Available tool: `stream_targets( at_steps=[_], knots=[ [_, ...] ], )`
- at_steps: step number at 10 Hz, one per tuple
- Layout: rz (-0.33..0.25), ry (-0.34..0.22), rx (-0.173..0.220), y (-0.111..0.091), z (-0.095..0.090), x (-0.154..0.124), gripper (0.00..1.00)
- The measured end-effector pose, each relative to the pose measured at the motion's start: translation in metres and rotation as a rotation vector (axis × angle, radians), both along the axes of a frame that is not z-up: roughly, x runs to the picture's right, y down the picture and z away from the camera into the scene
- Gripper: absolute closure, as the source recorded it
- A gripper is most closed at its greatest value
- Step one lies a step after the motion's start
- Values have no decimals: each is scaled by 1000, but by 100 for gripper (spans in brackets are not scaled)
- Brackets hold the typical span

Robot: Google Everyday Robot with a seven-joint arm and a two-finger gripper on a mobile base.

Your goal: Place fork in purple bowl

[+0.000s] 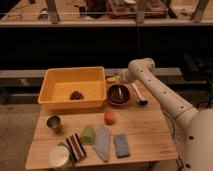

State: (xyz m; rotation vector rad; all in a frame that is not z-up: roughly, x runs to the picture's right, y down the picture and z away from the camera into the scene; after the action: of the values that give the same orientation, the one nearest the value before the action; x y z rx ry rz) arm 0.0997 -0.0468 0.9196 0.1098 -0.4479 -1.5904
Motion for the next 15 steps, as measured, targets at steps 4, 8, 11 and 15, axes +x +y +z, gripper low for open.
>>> stream_targets(
  at_steps=[4, 8, 11, 15],
  knots=[
    [-20, -9, 34, 14, 9, 0, 100],
    [-27, -16, 46, 25, 11, -3, 95],
    [-39, -17, 41, 30, 11, -4, 66],
    [-51, -4, 33, 35, 12, -1, 28]
  ],
)
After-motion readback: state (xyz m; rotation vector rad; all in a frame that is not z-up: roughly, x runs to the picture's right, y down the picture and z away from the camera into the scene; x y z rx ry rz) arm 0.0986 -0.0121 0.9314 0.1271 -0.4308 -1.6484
